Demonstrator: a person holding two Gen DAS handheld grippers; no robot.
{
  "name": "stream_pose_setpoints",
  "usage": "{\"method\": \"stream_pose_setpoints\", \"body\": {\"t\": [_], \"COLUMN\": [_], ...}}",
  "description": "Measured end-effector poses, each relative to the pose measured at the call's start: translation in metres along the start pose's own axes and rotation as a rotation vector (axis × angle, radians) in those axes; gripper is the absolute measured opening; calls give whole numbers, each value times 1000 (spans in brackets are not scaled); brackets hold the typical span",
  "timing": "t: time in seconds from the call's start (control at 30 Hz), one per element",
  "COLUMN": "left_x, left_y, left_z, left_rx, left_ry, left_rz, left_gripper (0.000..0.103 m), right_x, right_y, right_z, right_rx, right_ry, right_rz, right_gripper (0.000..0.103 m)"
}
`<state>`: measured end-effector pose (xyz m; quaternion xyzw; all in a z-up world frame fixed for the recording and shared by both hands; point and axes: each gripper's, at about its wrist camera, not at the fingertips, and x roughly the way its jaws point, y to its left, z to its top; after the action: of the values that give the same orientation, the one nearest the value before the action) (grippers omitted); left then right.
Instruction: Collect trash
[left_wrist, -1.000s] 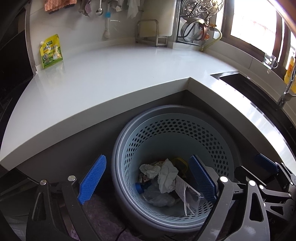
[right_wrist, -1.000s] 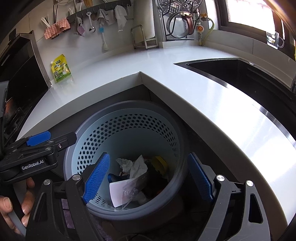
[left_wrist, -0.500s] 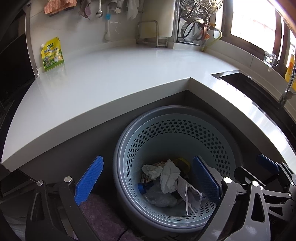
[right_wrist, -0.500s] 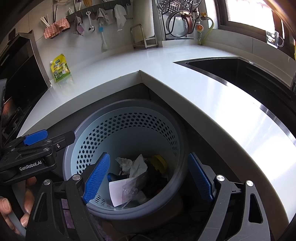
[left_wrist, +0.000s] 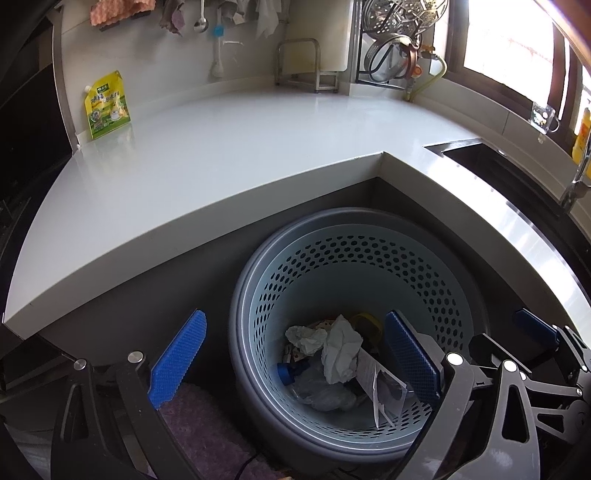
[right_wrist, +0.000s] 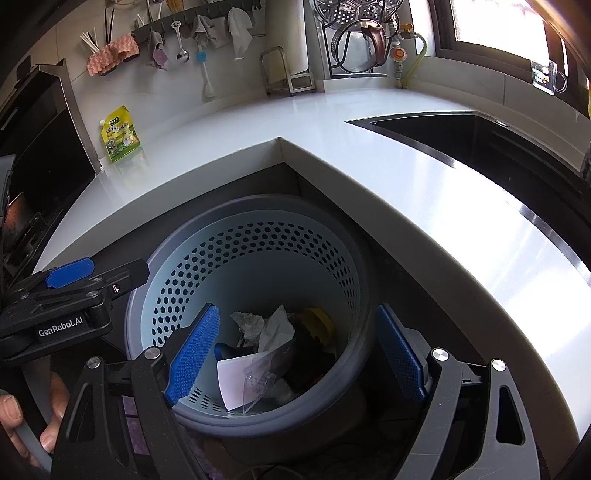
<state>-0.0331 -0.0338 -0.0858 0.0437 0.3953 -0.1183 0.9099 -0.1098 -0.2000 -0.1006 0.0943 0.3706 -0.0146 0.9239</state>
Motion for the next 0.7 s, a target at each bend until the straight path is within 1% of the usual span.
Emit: {"method": "stream_pose_setpoints", "body": {"t": [0.5,0.7], "left_x": [2,4], "left_y": [2,3], "left_z": [0,0], "left_rx": [2,-12], "left_ry": [6,21], "left_rz": [1,-4], "left_gripper": [95,96], "right_x": [0,0], "right_y": [1,1], "right_z": [0,0], "right_rx": [-3,-5], "right_ry": [1,1], "right_rz": [-1,-2], "right_gripper": [82,82]}}
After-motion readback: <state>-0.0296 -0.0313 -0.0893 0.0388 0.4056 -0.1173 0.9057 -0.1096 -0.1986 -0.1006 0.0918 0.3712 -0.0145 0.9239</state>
